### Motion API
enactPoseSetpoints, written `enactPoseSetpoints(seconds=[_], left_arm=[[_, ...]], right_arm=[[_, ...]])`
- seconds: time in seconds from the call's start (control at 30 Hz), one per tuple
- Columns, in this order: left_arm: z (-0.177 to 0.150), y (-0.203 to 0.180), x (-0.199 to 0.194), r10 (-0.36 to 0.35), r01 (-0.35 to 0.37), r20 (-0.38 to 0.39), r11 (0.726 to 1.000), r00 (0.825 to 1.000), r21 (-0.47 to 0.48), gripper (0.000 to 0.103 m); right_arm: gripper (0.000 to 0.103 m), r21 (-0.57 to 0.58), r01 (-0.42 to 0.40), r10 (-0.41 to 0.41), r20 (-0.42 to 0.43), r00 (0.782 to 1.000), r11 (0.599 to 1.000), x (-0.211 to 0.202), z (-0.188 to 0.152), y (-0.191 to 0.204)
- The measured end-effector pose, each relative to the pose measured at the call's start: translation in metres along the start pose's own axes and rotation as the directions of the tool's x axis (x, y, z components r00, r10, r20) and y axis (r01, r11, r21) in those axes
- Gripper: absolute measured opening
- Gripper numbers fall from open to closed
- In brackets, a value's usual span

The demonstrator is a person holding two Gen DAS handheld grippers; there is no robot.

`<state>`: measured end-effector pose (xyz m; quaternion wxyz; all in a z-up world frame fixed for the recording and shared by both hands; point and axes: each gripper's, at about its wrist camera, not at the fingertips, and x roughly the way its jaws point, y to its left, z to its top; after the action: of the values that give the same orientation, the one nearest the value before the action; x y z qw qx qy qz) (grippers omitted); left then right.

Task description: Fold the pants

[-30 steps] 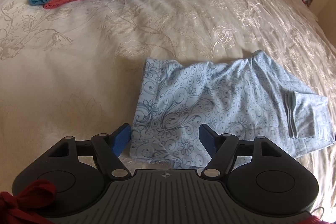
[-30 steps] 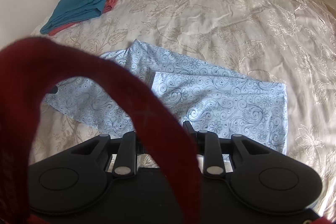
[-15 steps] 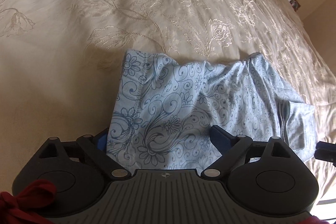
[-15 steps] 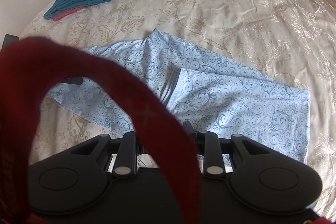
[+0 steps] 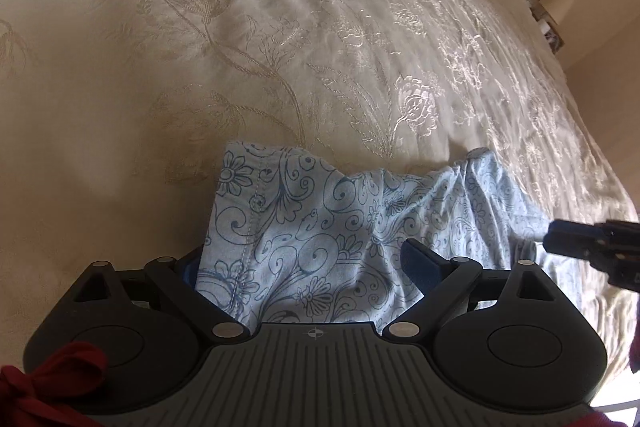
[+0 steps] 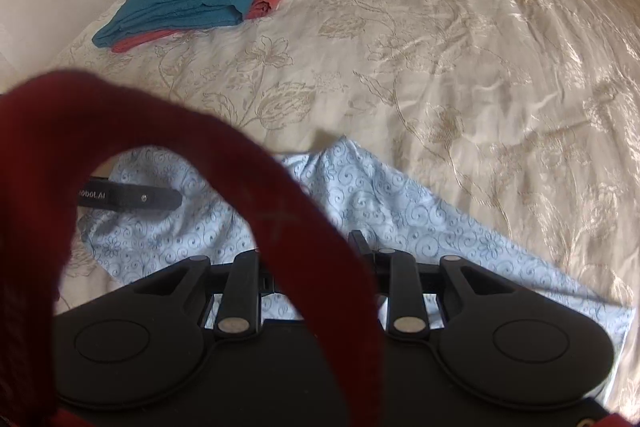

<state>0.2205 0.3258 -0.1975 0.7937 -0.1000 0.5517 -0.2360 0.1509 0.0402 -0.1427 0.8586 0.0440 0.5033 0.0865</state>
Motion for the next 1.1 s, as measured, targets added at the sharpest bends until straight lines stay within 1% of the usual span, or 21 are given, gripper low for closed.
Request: enactPoseSetpoints(seconds=[0.23,0.3,0.37,0.43,0.47,0.5,0.53,0.6,0.63,0.7,0.73,0.77,0.83,0.9,0.93,0.97,1.03,1.07,1.1], left_arm=[[0.003,-0.003,-0.001,0.0,0.001,-0.021,0.999,1.0,0.043,0.092],[0.004,-0.002,0.0,-0.003,0.004,-0.026,0.999,1.0,0.039,0.092],[0.006,-0.001,0.0,-0.007,0.008,-0.031,0.999,1.0,0.031,0.092],[0.006,0.0,0.0,-0.01,0.011,-0.033,1.0,0.999,0.022,0.092],[0.006,0.0,0.0,-0.012,0.012,-0.033,1.0,0.999,0.018,0.092],[0.006,0.001,0.0,-0.013,0.013,-0.032,1.0,0.999,0.014,0.092],[0.006,0.001,0.0,-0.012,0.013,-0.032,1.0,0.999,0.011,0.092],[0.006,0.0,0.0,-0.009,0.01,-0.031,1.0,0.999,0.009,0.092],[0.006,0.0,0.0,-0.007,0.007,-0.031,1.0,1.0,0.011,0.092],[0.005,-0.001,0.0,0.001,0.0,-0.033,1.0,0.999,0.019,0.092],[0.005,-0.002,0.0,0.005,-0.004,-0.036,1.0,0.999,0.024,0.092],[0.005,-0.003,-0.001,0.008,-0.007,-0.037,1.0,0.999,0.028,0.092],[0.004,-0.003,-0.003,0.009,-0.008,-0.033,1.0,0.999,0.029,0.092],[0.005,-0.004,-0.005,0.015,-0.014,-0.03,1.0,0.999,0.027,0.092],[0.005,-0.004,-0.006,0.019,-0.018,-0.028,0.999,0.999,0.031,0.092],[0.005,-0.005,-0.007,0.024,-0.023,-0.027,0.999,0.999,0.036,0.092],[0.001,-0.009,-0.013,0.028,-0.028,-0.006,0.999,1.0,0.037,0.092],[-0.001,-0.012,-0.016,0.022,-0.022,0.007,0.999,1.0,0.035,0.092],[-0.003,-0.015,-0.021,0.007,-0.008,0.023,0.999,1.0,0.035,0.092]], right_arm=[[0.038,-0.044,0.051,-0.051,0.018,0.999,0.998,0.039,0.043,-0.005],[0.038,-0.073,0.049,-0.049,0.002,0.999,0.996,0.048,0.05,-0.006],[0.037,-0.113,0.032,-0.036,-0.032,0.999,0.993,0.058,0.055,-0.006],[0.021,-0.145,0.003,-0.01,-0.051,0.999,0.989,0.062,0.056,-0.004],[0.005,-0.157,-0.023,0.012,-0.069,0.998,0.987,0.064,0.056,-0.003],[0.005,-0.172,-0.04,0.026,-0.083,0.996,0.984,0.066,0.056,-0.001],[0.005,-0.199,-0.033,0.017,-0.079,0.997,0.979,0.067,0.056,0.002],[0.004,-0.225,0.028,-0.042,-0.058,0.997,0.974,0.072,0.056,0.002],[0.004,-0.198,0.061,-0.074,-0.061,0.995,0.978,0.079,0.059,-0.005],[0.004,-0.128,0.074,-0.085,-0.081,0.993,0.989,0.089,0.062,-0.016],[0.004,-0.119,0.086,-0.095,-0.077,0.992,0.989,0.09,0.063,-0.018],[0.004,-0.126,0.101,-0.11,-0.065,0.992,0.987,0.089,0.064,-0.018],[0.004,-0.129,0.089,-0.096,-0.054,0.994,0.988,0.083,0.064,-0.016],[0.005,-0.152,0.104,-0.112,-0.044,0.993,0.983,0.078,0.064,-0.012],[0.008,-0.169,0.095,-0.101,-0.023,0.995,0.981,0.071,0.064,-0.008],[0.017,-0.182,0.055,-0.056,0.0,0.998,0.982,0.065,0.066,-0.005],[0.018,-0.204,-0.043,0.047,0.013,0.999,0.978,0.055,0.069,0.008],[0.025,-0.23,-0.089,0.093,0.008,0.996,0.969,0.051,0.07,0.019],[0.03,-0.246,-0.122,0.128,0.006,0.992,0.962,0.049,0.072,0.027]])
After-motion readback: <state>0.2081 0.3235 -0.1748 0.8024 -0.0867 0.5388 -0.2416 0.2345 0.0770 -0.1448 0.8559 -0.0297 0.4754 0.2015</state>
